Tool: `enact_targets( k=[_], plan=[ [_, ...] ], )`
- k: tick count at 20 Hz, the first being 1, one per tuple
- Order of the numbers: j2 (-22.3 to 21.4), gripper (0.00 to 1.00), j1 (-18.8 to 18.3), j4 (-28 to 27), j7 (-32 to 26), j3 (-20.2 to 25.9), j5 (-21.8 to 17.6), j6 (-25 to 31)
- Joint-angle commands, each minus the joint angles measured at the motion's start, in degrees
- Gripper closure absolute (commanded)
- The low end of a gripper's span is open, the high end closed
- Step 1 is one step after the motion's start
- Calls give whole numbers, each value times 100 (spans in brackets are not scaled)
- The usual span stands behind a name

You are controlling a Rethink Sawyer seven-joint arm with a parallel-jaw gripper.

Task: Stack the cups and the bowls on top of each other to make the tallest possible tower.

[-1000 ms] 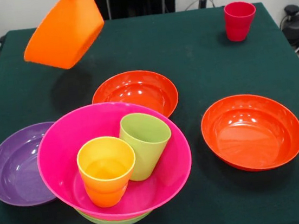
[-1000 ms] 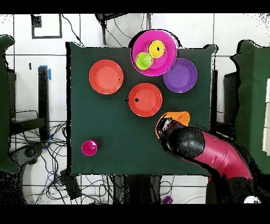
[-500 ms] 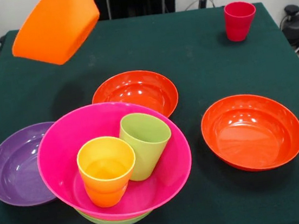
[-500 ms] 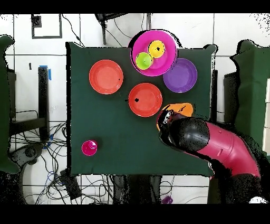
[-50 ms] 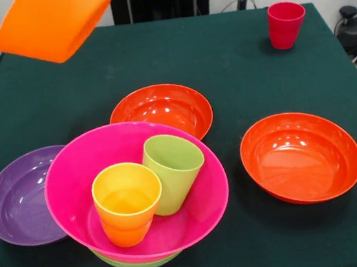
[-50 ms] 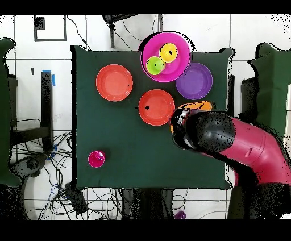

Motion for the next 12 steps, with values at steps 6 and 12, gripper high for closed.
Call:
enact_targets(
  k=[6, 12],
  plan=[
    [246, 100, 442, -1838, 363, 460, -57, 1696],
    [825, 100, 649, -2941, 506, 444, -240, 2264]
  ],
)
